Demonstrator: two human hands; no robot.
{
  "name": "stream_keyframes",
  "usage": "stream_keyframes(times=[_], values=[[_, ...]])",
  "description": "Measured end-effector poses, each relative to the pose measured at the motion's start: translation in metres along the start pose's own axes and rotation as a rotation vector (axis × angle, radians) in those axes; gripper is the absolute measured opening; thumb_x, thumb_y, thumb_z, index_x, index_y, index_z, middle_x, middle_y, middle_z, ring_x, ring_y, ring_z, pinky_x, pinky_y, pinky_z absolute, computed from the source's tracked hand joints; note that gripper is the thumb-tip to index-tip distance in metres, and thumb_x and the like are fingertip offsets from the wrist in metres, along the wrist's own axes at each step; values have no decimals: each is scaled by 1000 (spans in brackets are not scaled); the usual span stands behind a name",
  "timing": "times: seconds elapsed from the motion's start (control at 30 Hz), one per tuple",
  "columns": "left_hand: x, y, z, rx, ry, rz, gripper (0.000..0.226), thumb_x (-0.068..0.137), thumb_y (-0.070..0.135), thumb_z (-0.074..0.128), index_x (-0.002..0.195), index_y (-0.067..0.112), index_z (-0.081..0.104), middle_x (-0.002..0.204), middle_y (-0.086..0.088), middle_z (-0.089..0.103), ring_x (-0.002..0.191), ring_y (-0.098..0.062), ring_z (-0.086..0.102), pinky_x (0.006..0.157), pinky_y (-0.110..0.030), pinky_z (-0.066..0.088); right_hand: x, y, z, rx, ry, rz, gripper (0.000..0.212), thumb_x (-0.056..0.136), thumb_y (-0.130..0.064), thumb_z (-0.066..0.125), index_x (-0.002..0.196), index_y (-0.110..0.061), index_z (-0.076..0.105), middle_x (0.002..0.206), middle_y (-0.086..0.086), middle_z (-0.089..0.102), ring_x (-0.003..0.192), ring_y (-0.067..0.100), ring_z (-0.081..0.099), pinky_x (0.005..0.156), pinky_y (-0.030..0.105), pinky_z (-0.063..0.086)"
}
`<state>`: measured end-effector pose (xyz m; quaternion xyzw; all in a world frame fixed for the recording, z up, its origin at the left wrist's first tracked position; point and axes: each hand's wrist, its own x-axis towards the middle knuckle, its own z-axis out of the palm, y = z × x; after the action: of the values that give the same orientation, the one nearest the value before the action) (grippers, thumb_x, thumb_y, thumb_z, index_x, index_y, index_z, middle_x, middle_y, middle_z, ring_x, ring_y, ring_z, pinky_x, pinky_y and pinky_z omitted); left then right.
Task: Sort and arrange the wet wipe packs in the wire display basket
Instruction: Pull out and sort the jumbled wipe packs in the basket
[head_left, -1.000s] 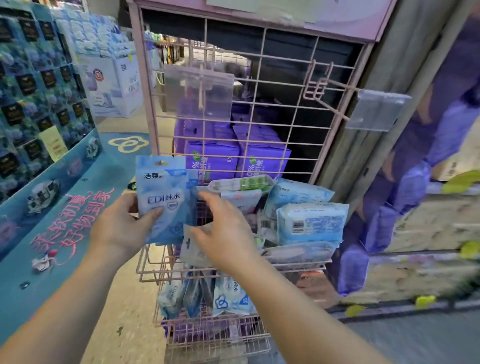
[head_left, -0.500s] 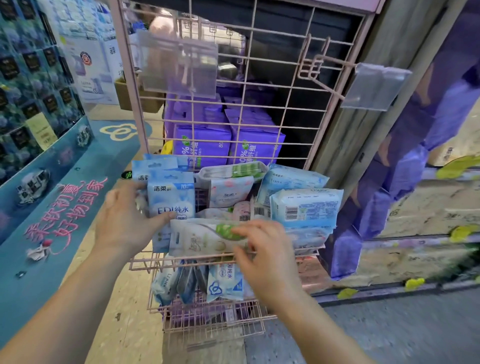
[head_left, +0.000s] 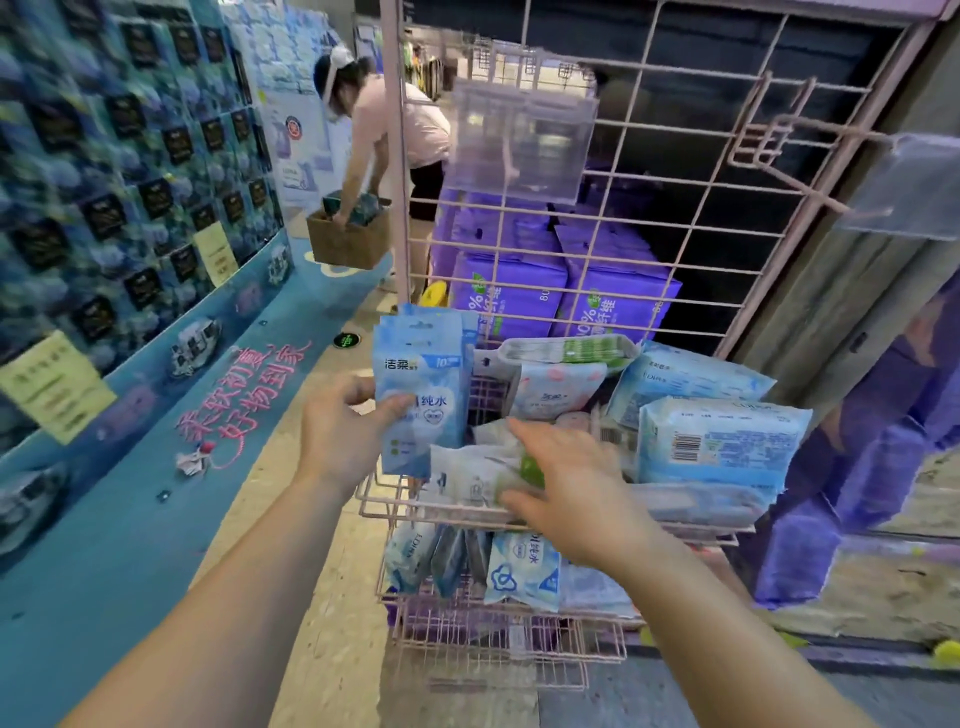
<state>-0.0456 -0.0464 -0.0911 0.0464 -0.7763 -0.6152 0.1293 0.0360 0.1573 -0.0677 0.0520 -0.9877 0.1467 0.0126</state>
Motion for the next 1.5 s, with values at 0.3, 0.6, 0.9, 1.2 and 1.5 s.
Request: stream_keyframes(times=[0.3, 0.6, 0.9, 1.2, 1.5], values=[[16, -9, -2, 65, -157, 136, 24, 76, 7, 77, 68, 20, 59, 76, 0, 67, 61, -6, 58, 60, -24, 46, -1, 2, 3, 96, -11, -34, 31, 91, -39, 57, 121, -39, 53, 121, -13, 56, 117, 13, 46, 102, 38, 36], [10, -9, -12, 429, -3, 47, 50, 68, 34, 84, 102, 15, 52, 101, 3, 49, 93, -20, 51, 78, -35, 43, -5, 6, -4, 346, 118, 52, 28, 89, -26, 63, 113, -38, 57, 109, -19, 56, 98, -1, 53, 84, 19, 46], [-23, 26, 3, 150, -621, 93, 51, 68, 21, 84, 104, 43, 54, 106, 12, 67, 100, -6, 64, 90, -35, 54, -2, -14, -19, 1039, 17, 126, 24, 91, -11, 61, 106, -30, 57, 105, -4, 72, 92, 7, 70, 76, 27, 59], [-26, 24, 22, 270, -687, 142, 40, 73, 11, 81, 108, 23, 64, 105, 6, 73, 98, -8, 68, 92, -38, 53, 19, 20, -74, 287, 457, 90, 19, 86, -12, 61, 100, -21, 71, 99, -3, 68, 91, 11, 58, 84, 21, 42], [-36, 36, 61, 444, -648, 258, 24, 84, 9, 60, 100, 26, 68, 101, 2, 73, 92, -15, 65, 81, -32, 51, -11, 76, -93, 369, 656, 207, 15, 86, -15, 64, 95, -22, 73, 89, -8, 68, 83, 12, 59, 80, 25, 46]])
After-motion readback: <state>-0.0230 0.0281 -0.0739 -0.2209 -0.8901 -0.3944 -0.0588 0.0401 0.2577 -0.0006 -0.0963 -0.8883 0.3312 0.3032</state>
